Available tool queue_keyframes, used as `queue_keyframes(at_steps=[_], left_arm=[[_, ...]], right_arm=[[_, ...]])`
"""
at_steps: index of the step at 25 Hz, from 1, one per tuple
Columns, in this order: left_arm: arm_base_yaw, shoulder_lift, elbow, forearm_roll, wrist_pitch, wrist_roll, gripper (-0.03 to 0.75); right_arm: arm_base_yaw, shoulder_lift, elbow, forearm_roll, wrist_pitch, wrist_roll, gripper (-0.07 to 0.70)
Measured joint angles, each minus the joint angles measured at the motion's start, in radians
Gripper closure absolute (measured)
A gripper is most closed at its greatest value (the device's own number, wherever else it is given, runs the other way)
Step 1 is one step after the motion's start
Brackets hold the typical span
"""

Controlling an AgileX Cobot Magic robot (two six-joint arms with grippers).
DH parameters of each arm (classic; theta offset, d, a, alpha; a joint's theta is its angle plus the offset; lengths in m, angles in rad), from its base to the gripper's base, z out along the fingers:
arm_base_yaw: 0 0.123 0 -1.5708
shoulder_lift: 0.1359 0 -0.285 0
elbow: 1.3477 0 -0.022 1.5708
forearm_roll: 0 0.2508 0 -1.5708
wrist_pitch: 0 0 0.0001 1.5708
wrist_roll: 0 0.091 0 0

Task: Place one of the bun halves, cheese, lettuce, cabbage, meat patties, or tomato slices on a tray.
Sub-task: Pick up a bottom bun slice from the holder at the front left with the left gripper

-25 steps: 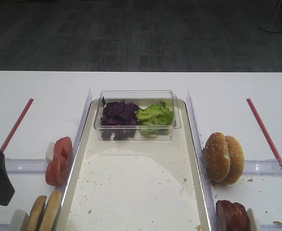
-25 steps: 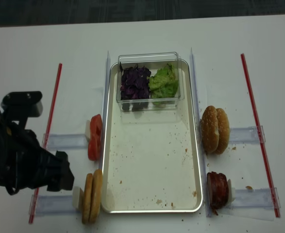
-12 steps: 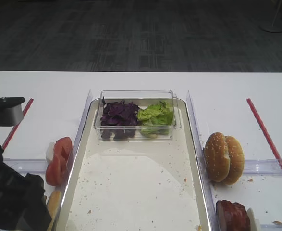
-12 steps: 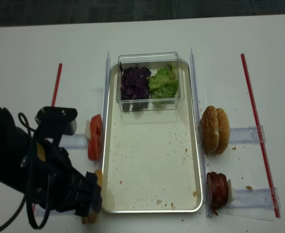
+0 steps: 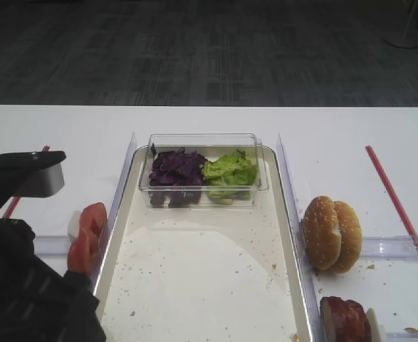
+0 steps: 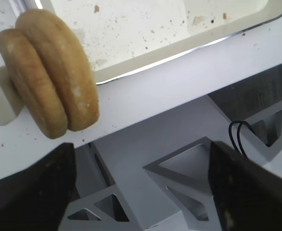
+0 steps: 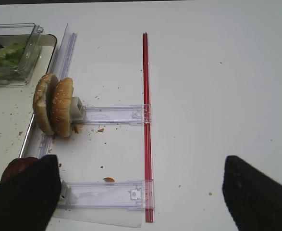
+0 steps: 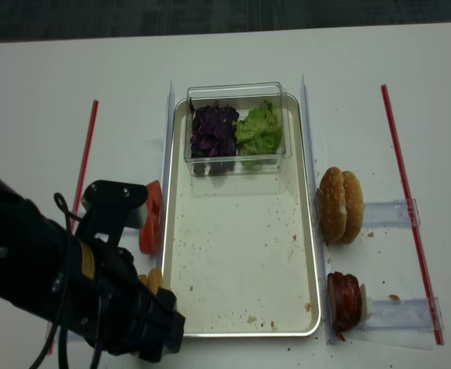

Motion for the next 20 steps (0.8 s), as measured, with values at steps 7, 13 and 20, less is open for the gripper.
queue_keyframes(at_steps=[7,13,20], left_arm=[[-0.001,0.035,0.000,0.000,-0.037,-0.006,0.208],[-0.001,0.166,0.000,0.000,-0.064,0.014,0.228],[-0.001,0.218,-0.008,0.006,-0.113,0.028,0.244]], right_arm=[[0.000,0.000,0.000,0.000,0.000,0.000,-0.060],[0.000,0.000,0.000,0.000,0.000,0.000,-0.060],[0.000,0.000,0.000,0.000,0.000,0.000,-0.060]])
